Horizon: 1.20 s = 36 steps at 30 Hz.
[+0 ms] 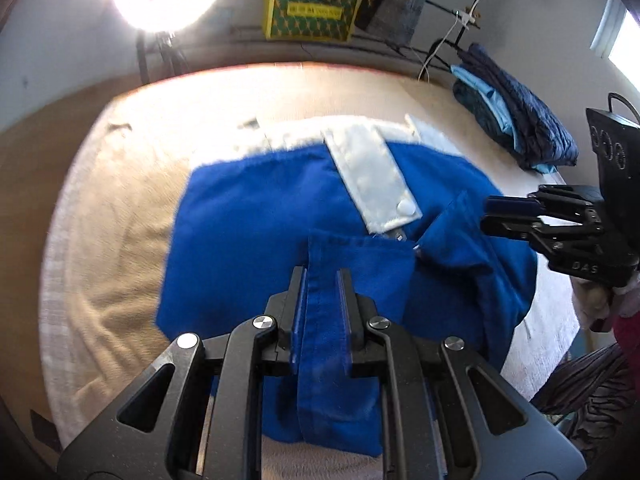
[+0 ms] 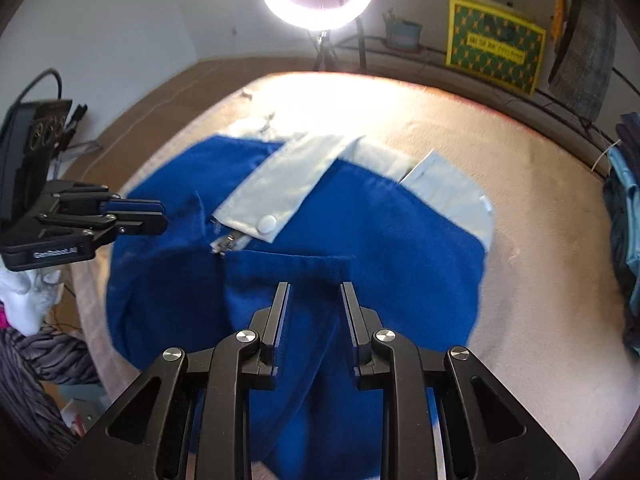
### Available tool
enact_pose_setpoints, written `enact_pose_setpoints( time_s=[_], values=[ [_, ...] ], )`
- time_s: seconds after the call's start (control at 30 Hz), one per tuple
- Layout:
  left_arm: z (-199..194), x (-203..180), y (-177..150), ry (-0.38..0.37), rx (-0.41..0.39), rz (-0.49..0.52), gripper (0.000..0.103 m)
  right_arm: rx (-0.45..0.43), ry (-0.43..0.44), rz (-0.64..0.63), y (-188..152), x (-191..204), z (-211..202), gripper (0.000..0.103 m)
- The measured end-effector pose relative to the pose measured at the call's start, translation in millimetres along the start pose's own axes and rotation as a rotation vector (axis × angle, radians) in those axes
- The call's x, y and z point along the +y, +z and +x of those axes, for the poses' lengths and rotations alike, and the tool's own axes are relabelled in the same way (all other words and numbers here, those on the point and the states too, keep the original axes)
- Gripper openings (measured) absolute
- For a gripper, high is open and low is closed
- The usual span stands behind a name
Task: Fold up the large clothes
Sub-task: 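Straighten the blue jacket front with both tools and release it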
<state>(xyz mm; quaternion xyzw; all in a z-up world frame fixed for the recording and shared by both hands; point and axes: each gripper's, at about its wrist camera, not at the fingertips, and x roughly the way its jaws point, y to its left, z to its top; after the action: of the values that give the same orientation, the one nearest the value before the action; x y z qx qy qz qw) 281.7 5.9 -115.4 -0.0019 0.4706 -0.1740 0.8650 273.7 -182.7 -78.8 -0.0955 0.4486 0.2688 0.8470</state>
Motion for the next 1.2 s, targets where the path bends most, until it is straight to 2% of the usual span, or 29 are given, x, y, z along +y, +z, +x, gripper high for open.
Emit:
enact_pose_setpoints(
  time_s=[0.23,0.37,0.43,0.5,0.67,0.8,0.87,0.93,1.0,1.2],
  values=[
    [-34,-18,-3,0.064,-0.102,0.067,0.015,-0.092,-0.060,-0.015,-8,0,-39,0.023],
    [-43,-24,-4,0.083,-0.134,0.083,0.015,-0.122,-0.092,0.014,-13,-8,-45,0.036],
    [-46,-23,-5,0.086,-0.139,0.090,0.022,-0.129,-0.103,0.015,-18,-11,-48,0.039],
    [-47,-23,-6,0.096,-0.149,0.099,0.045,-0.128,-0.112,0.031,-22,-16,-50,0.042],
    [-43,-12,-4,0.105,-0.148,0.085,0.061,-0.127,-0.111,0.104,-30,-32,-47,0.056],
    [-34,3,-1,0.135,-0.131,0.059,0.062,-0.118,-0.098,0.149,-31,-43,-40,0.059],
    [-29,11,-1,0.130,-0.121,0.044,0.062,-0.116,-0.090,0.174,-32,-49,-37,0.070],
    [-24,27,1,0.098,-0.106,-0.005,0.065,-0.121,-0.066,0.212,-33,-56,-33,0.078],
    [-18,45,3,0.013,-0.075,-0.075,0.069,-0.114,-0.048,0.256,-36,-65,-27,0.078],
    [8,108,-2,-0.242,0.013,-0.372,0.069,-0.079,0.024,0.357,-44,-85,-11,0.078]
  ],
)
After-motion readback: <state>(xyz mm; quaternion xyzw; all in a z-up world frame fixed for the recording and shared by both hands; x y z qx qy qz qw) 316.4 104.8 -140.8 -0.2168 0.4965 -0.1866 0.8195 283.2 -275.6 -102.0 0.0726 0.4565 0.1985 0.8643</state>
